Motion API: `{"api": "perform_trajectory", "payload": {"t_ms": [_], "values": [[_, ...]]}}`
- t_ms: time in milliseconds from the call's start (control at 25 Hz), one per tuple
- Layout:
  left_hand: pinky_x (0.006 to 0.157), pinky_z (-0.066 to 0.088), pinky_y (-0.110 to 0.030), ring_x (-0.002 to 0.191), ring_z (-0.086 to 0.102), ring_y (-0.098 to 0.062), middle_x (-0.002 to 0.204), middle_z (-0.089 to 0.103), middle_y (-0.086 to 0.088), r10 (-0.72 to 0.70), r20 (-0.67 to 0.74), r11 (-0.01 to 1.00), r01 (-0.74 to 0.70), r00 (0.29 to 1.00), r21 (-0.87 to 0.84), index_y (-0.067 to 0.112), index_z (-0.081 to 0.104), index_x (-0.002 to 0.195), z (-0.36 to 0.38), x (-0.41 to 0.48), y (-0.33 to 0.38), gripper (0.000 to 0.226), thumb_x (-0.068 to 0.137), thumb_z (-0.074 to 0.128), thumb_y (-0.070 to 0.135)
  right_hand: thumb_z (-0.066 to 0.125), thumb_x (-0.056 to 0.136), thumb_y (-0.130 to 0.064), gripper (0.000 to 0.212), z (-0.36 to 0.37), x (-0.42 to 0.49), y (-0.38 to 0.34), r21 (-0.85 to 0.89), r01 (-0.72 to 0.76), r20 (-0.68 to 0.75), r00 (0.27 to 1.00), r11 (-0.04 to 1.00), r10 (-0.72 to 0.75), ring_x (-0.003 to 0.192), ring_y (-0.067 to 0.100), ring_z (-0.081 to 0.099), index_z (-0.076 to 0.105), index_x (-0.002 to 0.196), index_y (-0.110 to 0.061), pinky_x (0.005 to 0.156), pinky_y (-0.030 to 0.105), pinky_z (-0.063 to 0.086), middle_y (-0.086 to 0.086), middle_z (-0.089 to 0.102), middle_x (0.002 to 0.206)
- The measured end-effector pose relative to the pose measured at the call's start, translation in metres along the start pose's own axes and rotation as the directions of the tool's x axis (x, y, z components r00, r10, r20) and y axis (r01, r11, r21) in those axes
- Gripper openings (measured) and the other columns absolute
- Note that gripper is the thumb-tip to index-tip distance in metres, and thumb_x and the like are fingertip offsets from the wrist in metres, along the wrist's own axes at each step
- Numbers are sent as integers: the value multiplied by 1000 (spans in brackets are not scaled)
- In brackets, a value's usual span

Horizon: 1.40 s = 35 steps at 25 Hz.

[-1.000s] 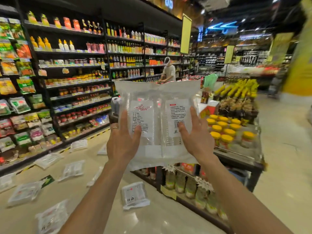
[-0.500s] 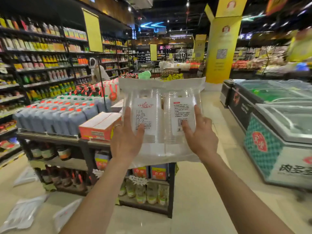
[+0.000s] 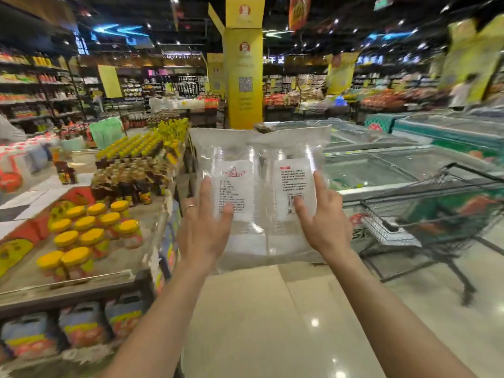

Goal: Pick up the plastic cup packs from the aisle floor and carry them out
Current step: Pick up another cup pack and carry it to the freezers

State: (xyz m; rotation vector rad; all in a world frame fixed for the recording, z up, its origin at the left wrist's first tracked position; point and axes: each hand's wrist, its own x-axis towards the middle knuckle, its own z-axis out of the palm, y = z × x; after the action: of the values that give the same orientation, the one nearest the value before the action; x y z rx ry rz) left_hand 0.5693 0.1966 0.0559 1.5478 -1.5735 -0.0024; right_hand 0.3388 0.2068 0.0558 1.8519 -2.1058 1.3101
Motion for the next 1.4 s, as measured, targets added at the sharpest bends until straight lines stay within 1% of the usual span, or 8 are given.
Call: {"api": "perform_trajectory", "payload": {"t_ms": [160, 320, 480, 640, 840, 960, 1200, 1400], "values": [[92, 41, -43, 122, 45, -33, 140, 43, -14, 86, 104, 991, -75, 991, -106, 40, 10, 153, 92, 15, 74, 70, 95, 45, 54, 38, 94, -62, 68, -40, 28, 87, -96, -129, -113, 987, 987, 118, 109, 35, 55, 5, 151, -45, 83, 48, 46, 11, 38, 141], [74, 35, -37, 116, 45, -30, 131, 48, -14, 216, 204, 960, -170, 955, -222, 43, 7, 152, 179, 28, 137, 68, 95, 44, 54, 37, 95, -60, 67, -72, 57, 166, -184, -247, -198, 957, 951, 210, 104, 34, 57, 6, 152, -43, 76, 41, 45, 10, 38, 139], [71, 36, -35, 111, 50, -33, 128, 48, -16, 305, 256, 921, -217, 917, -323, 44, 8, 152, 263, 49, 188, 68, 95, 45, 52, 38, 96, -59, 67, -88, 96, 228, -239, -357, -272, 917, 903, 291, 103, 30, 57, 5, 152, -44, 73, 34, 41, 8, 38, 139], [75, 37, -38, 115, 47, -32, 131, 48, -18, 397, 286, 863, -248, 872, -441, 42, 10, 152, 351, 94, 235, 68, 94, 45, 51, 37, 95, -60, 67, -88, 156, 282, -261, -433, -353, 875, 863, 332, 104, 29, 57, 5, 152, -46, 74, 35, 42, 7, 38, 141], [88, 45, -48, 118, 48, -39, 135, 43, -24, 466, 323, 839, -296, 824, -456, 40, 7, 153, 435, 144, 283, 70, 95, 42, 52, 38, 95, -61, 67, -83, 218, 336, -260, -527, -434, 813, 809, 389, 111, 32, 56, 4, 151, -48, 82, 41, 48, 7, 33, 146], [87, 47, -49, 113, 51, -41, 133, 44, -24, 504, 336, 822, -323, 795, -469, 40, 6, 153, 477, 163, 309, 70, 95, 44, 52, 39, 95, -60, 67, -81, 246, 366, -256, -566, -470, 781, 784, 411, 114, 32, 55, 5, 151, -48, 83, 41, 47, 7, 33, 147], [86, 45, -46, 109, 55, -43, 137, 39, -24, 529, 383, 818, -333, 758, -469, 37, 7, 155, 557, 182, 354, 70, 97, 42, 52, 39, 95, -60, 67, -79, 296, 440, -264, -593, -485, 763, 760, 427, 117, 31, 54, 6, 151, -48, 85, 41, 46, 6, 35, 145], [93, 42, -48, 115, 50, -41, 133, 46, -23, 530, 353, 830, -387, 771, -402, 35, 9, 155, 648, 188, 400, 70, 94, 36, 57, 40, 94, -62, 67, -81, 344, 530, -232, -602, -474, 756, 764, 452, 114, 30, 55, 5, 150, -50, 85, 41, 46, 5, 38, 142]]}}
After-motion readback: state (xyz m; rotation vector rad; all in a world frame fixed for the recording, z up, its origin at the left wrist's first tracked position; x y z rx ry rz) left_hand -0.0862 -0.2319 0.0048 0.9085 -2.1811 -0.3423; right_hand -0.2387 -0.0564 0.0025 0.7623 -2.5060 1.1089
